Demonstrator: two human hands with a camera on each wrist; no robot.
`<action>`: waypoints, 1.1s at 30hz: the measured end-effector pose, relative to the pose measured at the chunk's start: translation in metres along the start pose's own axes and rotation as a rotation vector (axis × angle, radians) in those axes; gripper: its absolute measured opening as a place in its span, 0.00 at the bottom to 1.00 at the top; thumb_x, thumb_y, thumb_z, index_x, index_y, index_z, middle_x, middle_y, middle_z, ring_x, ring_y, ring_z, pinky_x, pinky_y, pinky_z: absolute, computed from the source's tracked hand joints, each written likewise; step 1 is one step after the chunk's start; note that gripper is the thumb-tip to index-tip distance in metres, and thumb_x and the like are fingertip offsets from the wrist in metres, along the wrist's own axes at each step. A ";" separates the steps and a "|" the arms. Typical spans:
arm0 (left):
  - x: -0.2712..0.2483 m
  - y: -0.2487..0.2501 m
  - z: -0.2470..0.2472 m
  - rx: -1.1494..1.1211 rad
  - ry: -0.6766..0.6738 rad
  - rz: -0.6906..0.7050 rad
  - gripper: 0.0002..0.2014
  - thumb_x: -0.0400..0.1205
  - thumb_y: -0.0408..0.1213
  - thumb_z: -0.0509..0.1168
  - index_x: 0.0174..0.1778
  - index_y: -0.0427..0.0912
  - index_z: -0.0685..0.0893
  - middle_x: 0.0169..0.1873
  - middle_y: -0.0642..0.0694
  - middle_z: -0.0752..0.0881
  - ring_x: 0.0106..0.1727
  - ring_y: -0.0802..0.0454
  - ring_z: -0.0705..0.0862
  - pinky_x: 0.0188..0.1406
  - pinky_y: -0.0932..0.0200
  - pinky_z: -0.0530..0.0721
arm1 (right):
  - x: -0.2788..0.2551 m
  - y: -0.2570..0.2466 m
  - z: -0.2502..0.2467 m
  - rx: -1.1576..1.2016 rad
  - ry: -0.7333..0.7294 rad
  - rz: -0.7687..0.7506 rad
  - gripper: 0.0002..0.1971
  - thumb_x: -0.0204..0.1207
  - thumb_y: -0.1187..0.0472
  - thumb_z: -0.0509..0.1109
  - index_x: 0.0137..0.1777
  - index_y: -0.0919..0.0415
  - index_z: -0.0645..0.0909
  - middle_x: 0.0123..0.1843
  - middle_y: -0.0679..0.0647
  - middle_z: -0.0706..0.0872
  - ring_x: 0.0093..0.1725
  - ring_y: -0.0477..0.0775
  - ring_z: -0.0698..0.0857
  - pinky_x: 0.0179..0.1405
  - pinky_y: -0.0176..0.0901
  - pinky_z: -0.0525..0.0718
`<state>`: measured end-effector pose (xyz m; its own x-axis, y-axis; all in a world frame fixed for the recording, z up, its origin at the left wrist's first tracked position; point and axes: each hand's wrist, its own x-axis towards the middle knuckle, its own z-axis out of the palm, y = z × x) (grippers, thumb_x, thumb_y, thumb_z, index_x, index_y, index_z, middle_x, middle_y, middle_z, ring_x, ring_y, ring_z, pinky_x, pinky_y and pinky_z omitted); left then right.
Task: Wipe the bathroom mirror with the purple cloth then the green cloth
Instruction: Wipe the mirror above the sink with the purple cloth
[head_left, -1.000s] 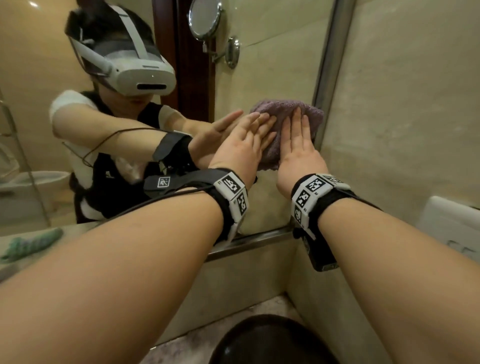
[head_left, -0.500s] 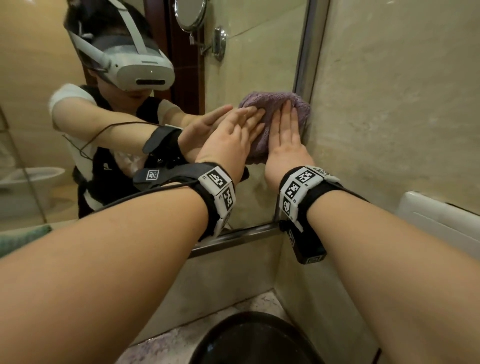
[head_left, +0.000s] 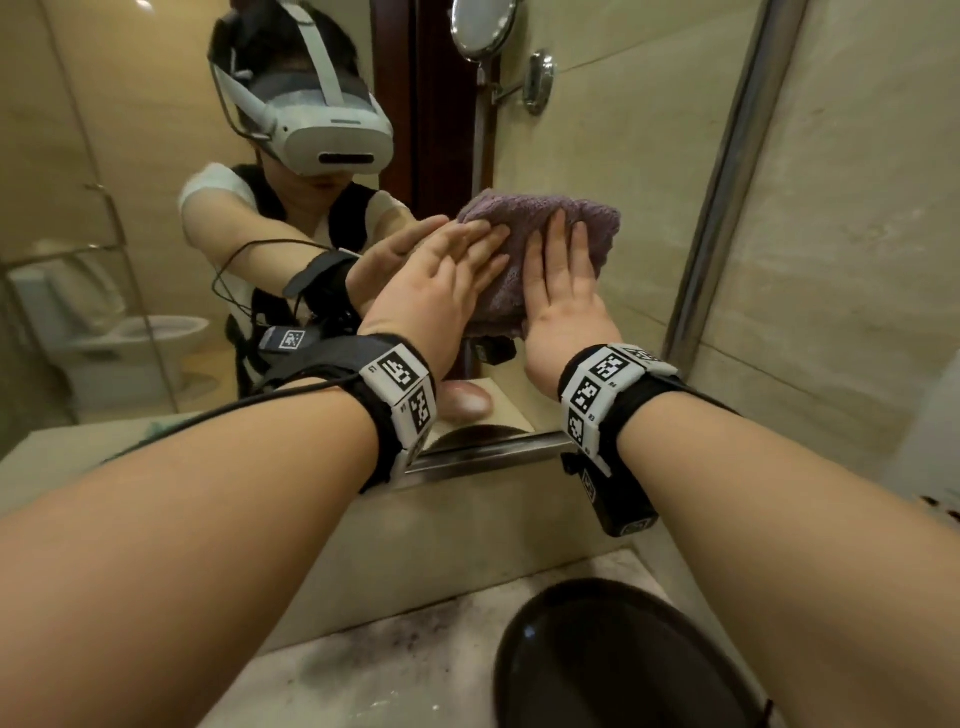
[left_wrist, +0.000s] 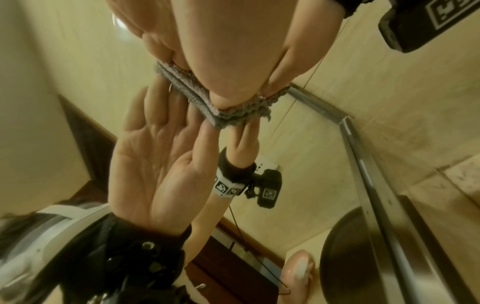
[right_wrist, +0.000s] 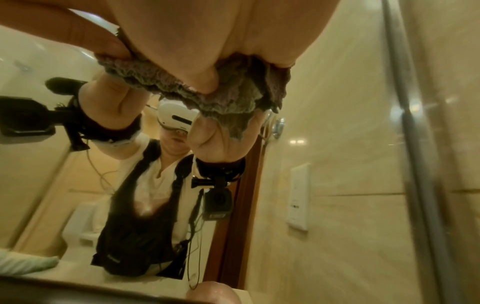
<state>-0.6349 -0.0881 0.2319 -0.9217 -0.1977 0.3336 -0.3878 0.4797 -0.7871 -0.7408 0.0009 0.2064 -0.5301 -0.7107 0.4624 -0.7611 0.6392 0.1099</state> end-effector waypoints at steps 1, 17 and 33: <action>-0.011 -0.008 0.006 0.000 -0.017 -0.008 0.33 0.87 0.44 0.43 0.80 0.33 0.32 0.81 0.35 0.37 0.81 0.43 0.34 0.76 0.49 0.30 | -0.001 -0.014 0.000 0.001 0.004 -0.012 0.41 0.81 0.58 0.56 0.79 0.65 0.28 0.80 0.64 0.25 0.79 0.67 0.28 0.77 0.54 0.32; -0.131 -0.066 0.086 -0.041 -0.107 -0.031 0.30 0.88 0.44 0.40 0.81 0.39 0.33 0.81 0.39 0.35 0.82 0.45 0.34 0.76 0.50 0.30 | -0.028 -0.171 0.018 0.035 -0.042 -0.019 0.44 0.82 0.45 0.54 0.78 0.65 0.25 0.79 0.64 0.24 0.78 0.67 0.27 0.77 0.55 0.31; -0.069 -0.011 0.049 -0.023 -0.063 0.053 0.33 0.86 0.47 0.40 0.80 0.38 0.31 0.79 0.36 0.32 0.80 0.40 0.29 0.66 0.44 0.22 | -0.023 -0.066 0.034 0.014 -0.047 -0.007 0.46 0.79 0.44 0.58 0.80 0.60 0.28 0.81 0.59 0.26 0.80 0.60 0.28 0.78 0.50 0.31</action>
<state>-0.5678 -0.1213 0.1922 -0.9398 -0.2245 0.2576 -0.3386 0.5101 -0.7907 -0.6913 -0.0346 0.1591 -0.5411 -0.7286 0.4198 -0.7702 0.6298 0.1004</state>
